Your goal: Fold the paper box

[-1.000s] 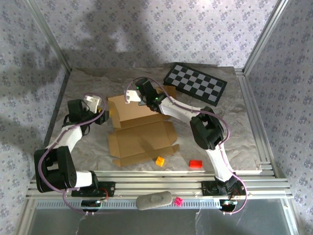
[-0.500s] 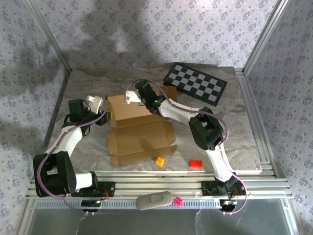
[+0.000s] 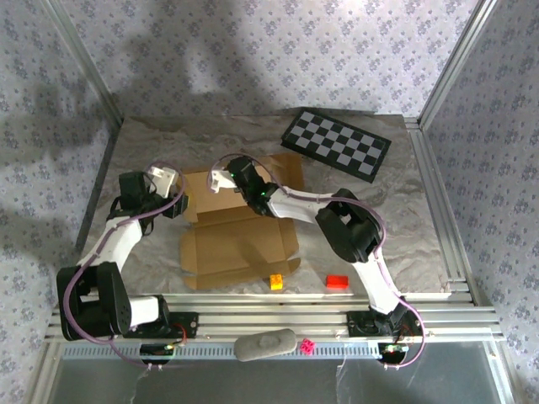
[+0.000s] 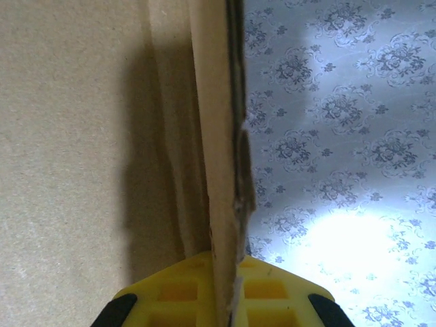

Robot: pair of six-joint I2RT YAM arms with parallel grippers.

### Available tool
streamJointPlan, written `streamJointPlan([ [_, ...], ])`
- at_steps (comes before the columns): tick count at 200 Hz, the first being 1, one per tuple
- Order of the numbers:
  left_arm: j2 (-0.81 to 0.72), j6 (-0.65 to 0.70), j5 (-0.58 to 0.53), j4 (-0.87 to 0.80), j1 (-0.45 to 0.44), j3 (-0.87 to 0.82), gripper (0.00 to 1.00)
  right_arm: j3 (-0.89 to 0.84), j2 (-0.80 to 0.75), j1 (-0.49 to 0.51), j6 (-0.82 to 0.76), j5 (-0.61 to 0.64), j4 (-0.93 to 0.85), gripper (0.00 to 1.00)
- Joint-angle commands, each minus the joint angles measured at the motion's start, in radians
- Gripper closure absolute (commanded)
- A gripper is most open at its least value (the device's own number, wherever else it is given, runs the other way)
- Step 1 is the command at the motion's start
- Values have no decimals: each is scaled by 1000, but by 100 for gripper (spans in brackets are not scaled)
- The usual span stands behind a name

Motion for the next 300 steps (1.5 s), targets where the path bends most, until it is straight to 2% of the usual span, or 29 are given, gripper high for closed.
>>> streamJointPlan([
  [1,-29,26,-15,-10,-9,4,42,-21,-32,12,-24,42,80,100],
  [37,-45,40,-43,-22,-14,0,44,-29,-41,12,-22,52,92,100],
  [90,-43,34,-142,-20,-13,6,37,-36,-60,14,-24,44,89,100],
  [121,-18,26,-189,-24,-12,24,36,-51,-66,19,-34,49,104,100],
  [173,-48,-1,-122,-21,-7,12,35,-105,-66,45,-70,95,206,100],
  [239,-87,-9,-103,-44,-7,3,33,-195,-48,70,-133,153,375,100],
  [300,-26,4,-183,-28,-13,48,33,-196,-53,78,-150,137,403,100],
])
